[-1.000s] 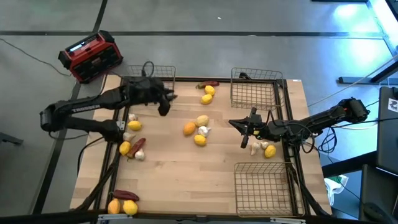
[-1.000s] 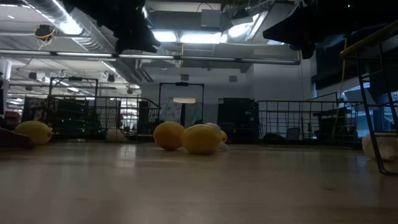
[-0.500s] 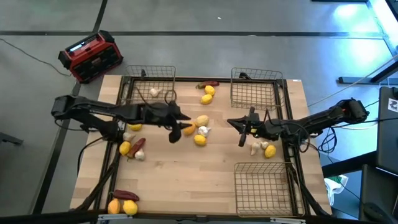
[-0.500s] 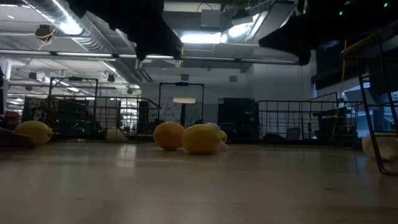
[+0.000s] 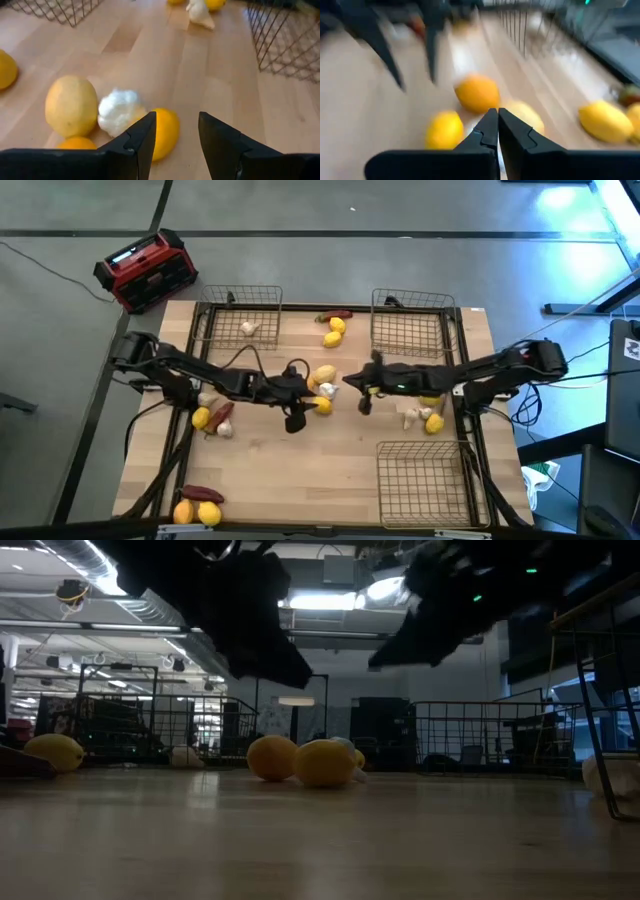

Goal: Sort produce into baskets
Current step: Put the white garlic into the top left wire basket

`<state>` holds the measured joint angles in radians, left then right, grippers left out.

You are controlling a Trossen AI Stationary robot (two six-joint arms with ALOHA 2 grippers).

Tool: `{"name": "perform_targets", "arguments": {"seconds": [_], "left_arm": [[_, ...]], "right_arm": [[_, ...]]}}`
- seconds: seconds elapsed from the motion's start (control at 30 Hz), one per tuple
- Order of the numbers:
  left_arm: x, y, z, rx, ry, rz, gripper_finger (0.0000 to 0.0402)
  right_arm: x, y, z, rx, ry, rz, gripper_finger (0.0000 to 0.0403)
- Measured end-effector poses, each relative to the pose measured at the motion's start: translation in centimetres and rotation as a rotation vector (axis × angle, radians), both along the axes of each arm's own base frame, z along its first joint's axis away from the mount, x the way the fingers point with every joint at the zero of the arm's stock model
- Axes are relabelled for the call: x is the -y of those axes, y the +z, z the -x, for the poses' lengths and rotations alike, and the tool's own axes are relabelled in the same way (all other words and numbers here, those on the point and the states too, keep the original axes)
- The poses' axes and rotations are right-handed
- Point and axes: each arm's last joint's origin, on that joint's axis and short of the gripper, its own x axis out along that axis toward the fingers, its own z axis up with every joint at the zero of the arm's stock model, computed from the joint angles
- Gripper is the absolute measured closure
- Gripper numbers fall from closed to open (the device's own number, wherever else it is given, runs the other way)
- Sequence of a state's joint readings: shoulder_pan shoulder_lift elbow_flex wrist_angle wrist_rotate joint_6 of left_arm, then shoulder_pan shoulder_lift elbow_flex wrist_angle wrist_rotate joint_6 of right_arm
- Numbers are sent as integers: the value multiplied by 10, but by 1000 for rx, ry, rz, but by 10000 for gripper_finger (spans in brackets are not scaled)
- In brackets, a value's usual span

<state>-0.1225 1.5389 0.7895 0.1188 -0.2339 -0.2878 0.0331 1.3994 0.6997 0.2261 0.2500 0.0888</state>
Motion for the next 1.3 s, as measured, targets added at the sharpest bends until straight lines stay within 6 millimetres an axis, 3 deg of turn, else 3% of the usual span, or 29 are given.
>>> {"name": "perform_targets", "arguments": {"seconds": [0.23,0.47,0.67,0.87,1.07,1.3], "left_arm": [[3,-3,0,-12,6,-23,259],[2,-4,0,-20,7,-25,259],[3,-3,0,-18,5,-24,259],[3,-3,0,-15,6,-23,259],[2,-3,0,-10,18,-29,259],[1,-3,0,-10,23,-29,259]], "right_arm": [[22,-19,-23,-378,-23,41,388],[30,-53,-33,-488,91,-59,368],[36,-69,-40,-485,107,-89,288],[37,-76,-49,-447,152,19,237],[37,-89,-55,-436,210,33,233],[37,-98,-58,-443,210,33,259]]}}
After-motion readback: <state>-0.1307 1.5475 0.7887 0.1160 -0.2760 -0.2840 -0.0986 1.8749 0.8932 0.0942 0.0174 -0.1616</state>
